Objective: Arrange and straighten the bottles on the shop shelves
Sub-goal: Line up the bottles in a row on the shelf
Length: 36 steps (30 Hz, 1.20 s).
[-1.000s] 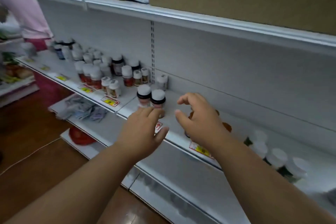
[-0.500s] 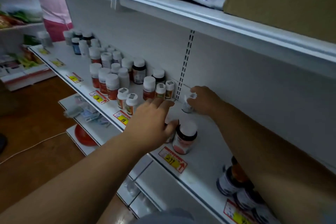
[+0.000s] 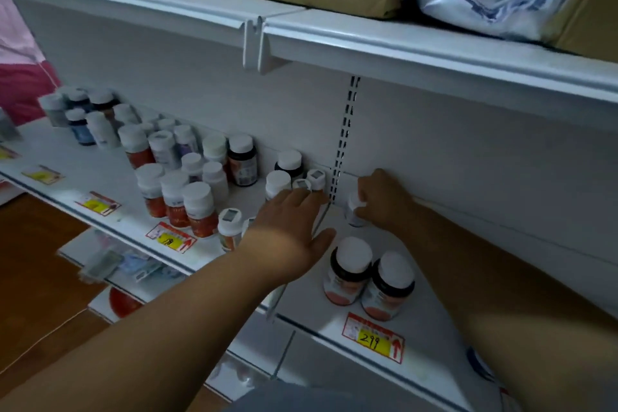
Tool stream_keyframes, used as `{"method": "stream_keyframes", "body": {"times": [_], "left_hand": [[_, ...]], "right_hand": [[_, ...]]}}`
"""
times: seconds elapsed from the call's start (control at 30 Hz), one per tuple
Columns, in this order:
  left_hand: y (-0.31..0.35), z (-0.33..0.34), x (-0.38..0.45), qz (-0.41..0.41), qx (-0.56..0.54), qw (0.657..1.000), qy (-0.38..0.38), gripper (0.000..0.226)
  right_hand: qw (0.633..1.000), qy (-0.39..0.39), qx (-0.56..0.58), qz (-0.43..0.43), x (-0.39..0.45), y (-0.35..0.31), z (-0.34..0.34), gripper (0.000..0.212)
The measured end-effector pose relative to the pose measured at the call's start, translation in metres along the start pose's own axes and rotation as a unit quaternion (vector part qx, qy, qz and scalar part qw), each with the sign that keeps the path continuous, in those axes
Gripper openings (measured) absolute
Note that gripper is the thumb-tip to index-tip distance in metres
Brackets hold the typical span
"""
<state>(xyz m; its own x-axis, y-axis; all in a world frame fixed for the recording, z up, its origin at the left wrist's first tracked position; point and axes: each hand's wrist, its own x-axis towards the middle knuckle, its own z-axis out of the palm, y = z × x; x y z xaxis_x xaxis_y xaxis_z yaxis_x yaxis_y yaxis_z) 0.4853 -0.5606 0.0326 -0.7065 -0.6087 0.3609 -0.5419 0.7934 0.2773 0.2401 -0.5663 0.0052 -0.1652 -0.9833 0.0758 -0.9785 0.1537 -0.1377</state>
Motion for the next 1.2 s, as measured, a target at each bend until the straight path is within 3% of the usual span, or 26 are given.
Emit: {"method": "stream_keyframes", "body": {"times": [0.17, 0.27, 0.33, 0.43, 0.73, 0.9, 1.03, 1.2], "left_hand": [[-0.015, 0.004, 0.009, 0.001, -0.091, 0.996, -0.018, 0.063], [0.0, 0.004, 0.016, 0.003, -0.194, 0.98, -0.039, 0.08], [0.021, 0.004, 0.016, 0.022, -0.259, 0.965, -0.039, 0.079], [0.059, 0.007, 0.004, 0.072, -0.351, 0.933, -0.045, 0.058], [0.193, 0.031, -0.031, 0.226, -0.427, 0.868, -0.118, 0.042], [0.306, 0.07, -0.071, 0.262, -0.409, 0.859, -0.16, 0.066], [0.413, 0.104, -0.116, 0.274, -0.382, 0.856, -0.215, 0.078], [0.495, 0.141, -0.13, 0.274, -0.328, 0.875, -0.226, 0.085]], "right_hand": [[0.96, 0.118, 0.241, 0.083, -0.032, -0.027, -0.042, 0.025], [0.916, 0.171, 0.336, 0.133, -0.073, -0.047, -0.077, 0.018], [0.897, 0.196, 0.372, 0.138, -0.108, -0.058, -0.095, 0.023], [0.886, 0.218, 0.373, 0.17, -0.158, -0.065, -0.108, 0.02], [0.847, 0.284, 0.372, 0.252, -0.32, -0.032, -0.119, 0.021], [0.827, 0.338, 0.304, 0.329, -0.453, 0.01, -0.121, 0.027], [0.821, 0.351, 0.241, 0.38, -0.565, 0.06, -0.127, 0.02], [0.82, 0.344, 0.238, 0.39, -0.628, 0.127, -0.138, 0.019]]}}
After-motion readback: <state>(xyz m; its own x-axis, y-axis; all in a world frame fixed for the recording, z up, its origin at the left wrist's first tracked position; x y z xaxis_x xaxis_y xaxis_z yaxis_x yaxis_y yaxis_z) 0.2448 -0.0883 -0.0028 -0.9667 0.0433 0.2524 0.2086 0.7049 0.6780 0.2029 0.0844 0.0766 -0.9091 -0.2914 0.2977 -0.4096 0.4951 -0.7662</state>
